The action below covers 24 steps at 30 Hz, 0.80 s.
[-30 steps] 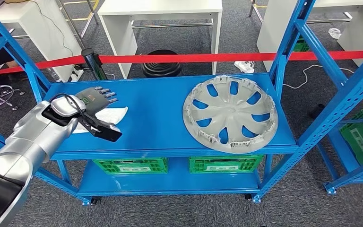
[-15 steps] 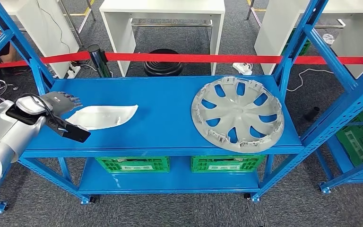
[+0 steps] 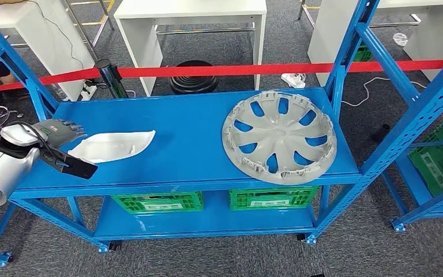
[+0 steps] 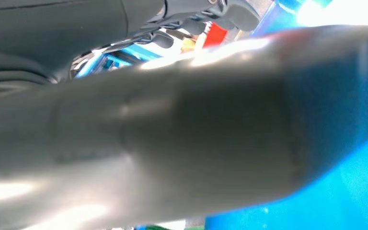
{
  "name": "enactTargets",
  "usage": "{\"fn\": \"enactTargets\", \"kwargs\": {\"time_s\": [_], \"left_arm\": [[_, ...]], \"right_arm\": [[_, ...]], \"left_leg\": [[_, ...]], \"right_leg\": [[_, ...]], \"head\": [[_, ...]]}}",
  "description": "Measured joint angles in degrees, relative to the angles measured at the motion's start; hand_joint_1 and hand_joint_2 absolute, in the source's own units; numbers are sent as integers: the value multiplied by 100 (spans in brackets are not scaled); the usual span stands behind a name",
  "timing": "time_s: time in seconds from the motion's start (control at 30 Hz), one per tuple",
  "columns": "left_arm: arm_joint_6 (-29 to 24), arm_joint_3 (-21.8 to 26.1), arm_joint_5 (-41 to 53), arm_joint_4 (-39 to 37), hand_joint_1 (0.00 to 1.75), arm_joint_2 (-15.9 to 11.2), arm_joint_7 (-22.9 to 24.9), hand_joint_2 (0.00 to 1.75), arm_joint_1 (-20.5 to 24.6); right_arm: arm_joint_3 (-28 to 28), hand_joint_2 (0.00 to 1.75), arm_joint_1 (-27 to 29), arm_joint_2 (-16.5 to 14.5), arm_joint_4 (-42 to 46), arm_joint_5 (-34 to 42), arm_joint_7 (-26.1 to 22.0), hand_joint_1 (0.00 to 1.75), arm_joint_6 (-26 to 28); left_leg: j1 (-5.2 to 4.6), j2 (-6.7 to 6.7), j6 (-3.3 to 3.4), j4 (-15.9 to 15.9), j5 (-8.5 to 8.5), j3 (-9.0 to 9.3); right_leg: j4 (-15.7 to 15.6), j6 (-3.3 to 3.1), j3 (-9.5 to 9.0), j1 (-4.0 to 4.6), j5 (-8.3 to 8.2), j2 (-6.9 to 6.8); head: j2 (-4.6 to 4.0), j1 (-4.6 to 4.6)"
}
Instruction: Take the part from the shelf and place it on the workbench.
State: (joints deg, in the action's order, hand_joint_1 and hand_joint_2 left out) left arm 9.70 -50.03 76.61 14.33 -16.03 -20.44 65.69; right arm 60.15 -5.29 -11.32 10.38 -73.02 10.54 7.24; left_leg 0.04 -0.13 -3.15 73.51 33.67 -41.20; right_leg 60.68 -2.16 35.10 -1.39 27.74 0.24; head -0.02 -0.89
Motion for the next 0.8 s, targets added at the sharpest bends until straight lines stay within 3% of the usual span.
{"fn": "enactTargets", "kwargs": {"time_s": [0.1, 0.17, 0.3, 0.4, 0.57, 0.7, 0.8], "left_arm": [[0, 0, -5, -2, 0, -6, 2, 0, -23], [3, 0, -13, -4, 0, -11, 4, 0, -55], [10, 27, -48, -3, 0, -19, 68, 0, -105], [17, 31, -72, -4, 0, 8, 128, 0, -149], [28, 40, -99, -4, 0, 36, 155, 0, -171], [28, 77, -156, -4, 0, 42, 154, 0, -176], [22, 95, -207, -4, 0, 53, 122, 0, -178]], "right_arm": [[0, 0, 3, 0, 0, 0, 0, 0, -1], [0, 0, 2, 0, 0, 0, 0, 0, -1], [0, 0, -13, 2, 2, 1, -4, 0, -1], [0, 0, -11, 7, 4, 10, -3, 0, -2], [0, 0, -22, 10, 7, 17, -3, 0, -1], [0, 175, -20, 9, 7, 18, 0, 0, -1], [0, 175, -21, 9, 7, 28, 0, 0, -2]], "left_leg": [[10, 0, -9, 237, 71, -114], [21, 0, -14, 262, 11, -136], [31, -19, 29, -1460, -735, 707], [19, -32, 78, -1485, -754, 708], [12, -39, 158, -1484, -758, 700], [8, -37, 193, -1482, -766, 690], [5, -37, 198, -1482, -769, 689]], "right_leg": [[1, -2, 0, -1, 1, -2], [2, -1, -1, -8, 2, -2], [4, 102, -13, -16, 14, 13], [-38, 98, -20, 0, -18, 14], [-136, 178, -69, -3, -66, 9], [-169, 235, -73, -8, -90, 9], [-172, 249, -73, -11, -96, 9]], "head": [[0, -1], [1, 0], [1, 3], [1, 8], [1, 10], [1, 9], [0, 8]]}}
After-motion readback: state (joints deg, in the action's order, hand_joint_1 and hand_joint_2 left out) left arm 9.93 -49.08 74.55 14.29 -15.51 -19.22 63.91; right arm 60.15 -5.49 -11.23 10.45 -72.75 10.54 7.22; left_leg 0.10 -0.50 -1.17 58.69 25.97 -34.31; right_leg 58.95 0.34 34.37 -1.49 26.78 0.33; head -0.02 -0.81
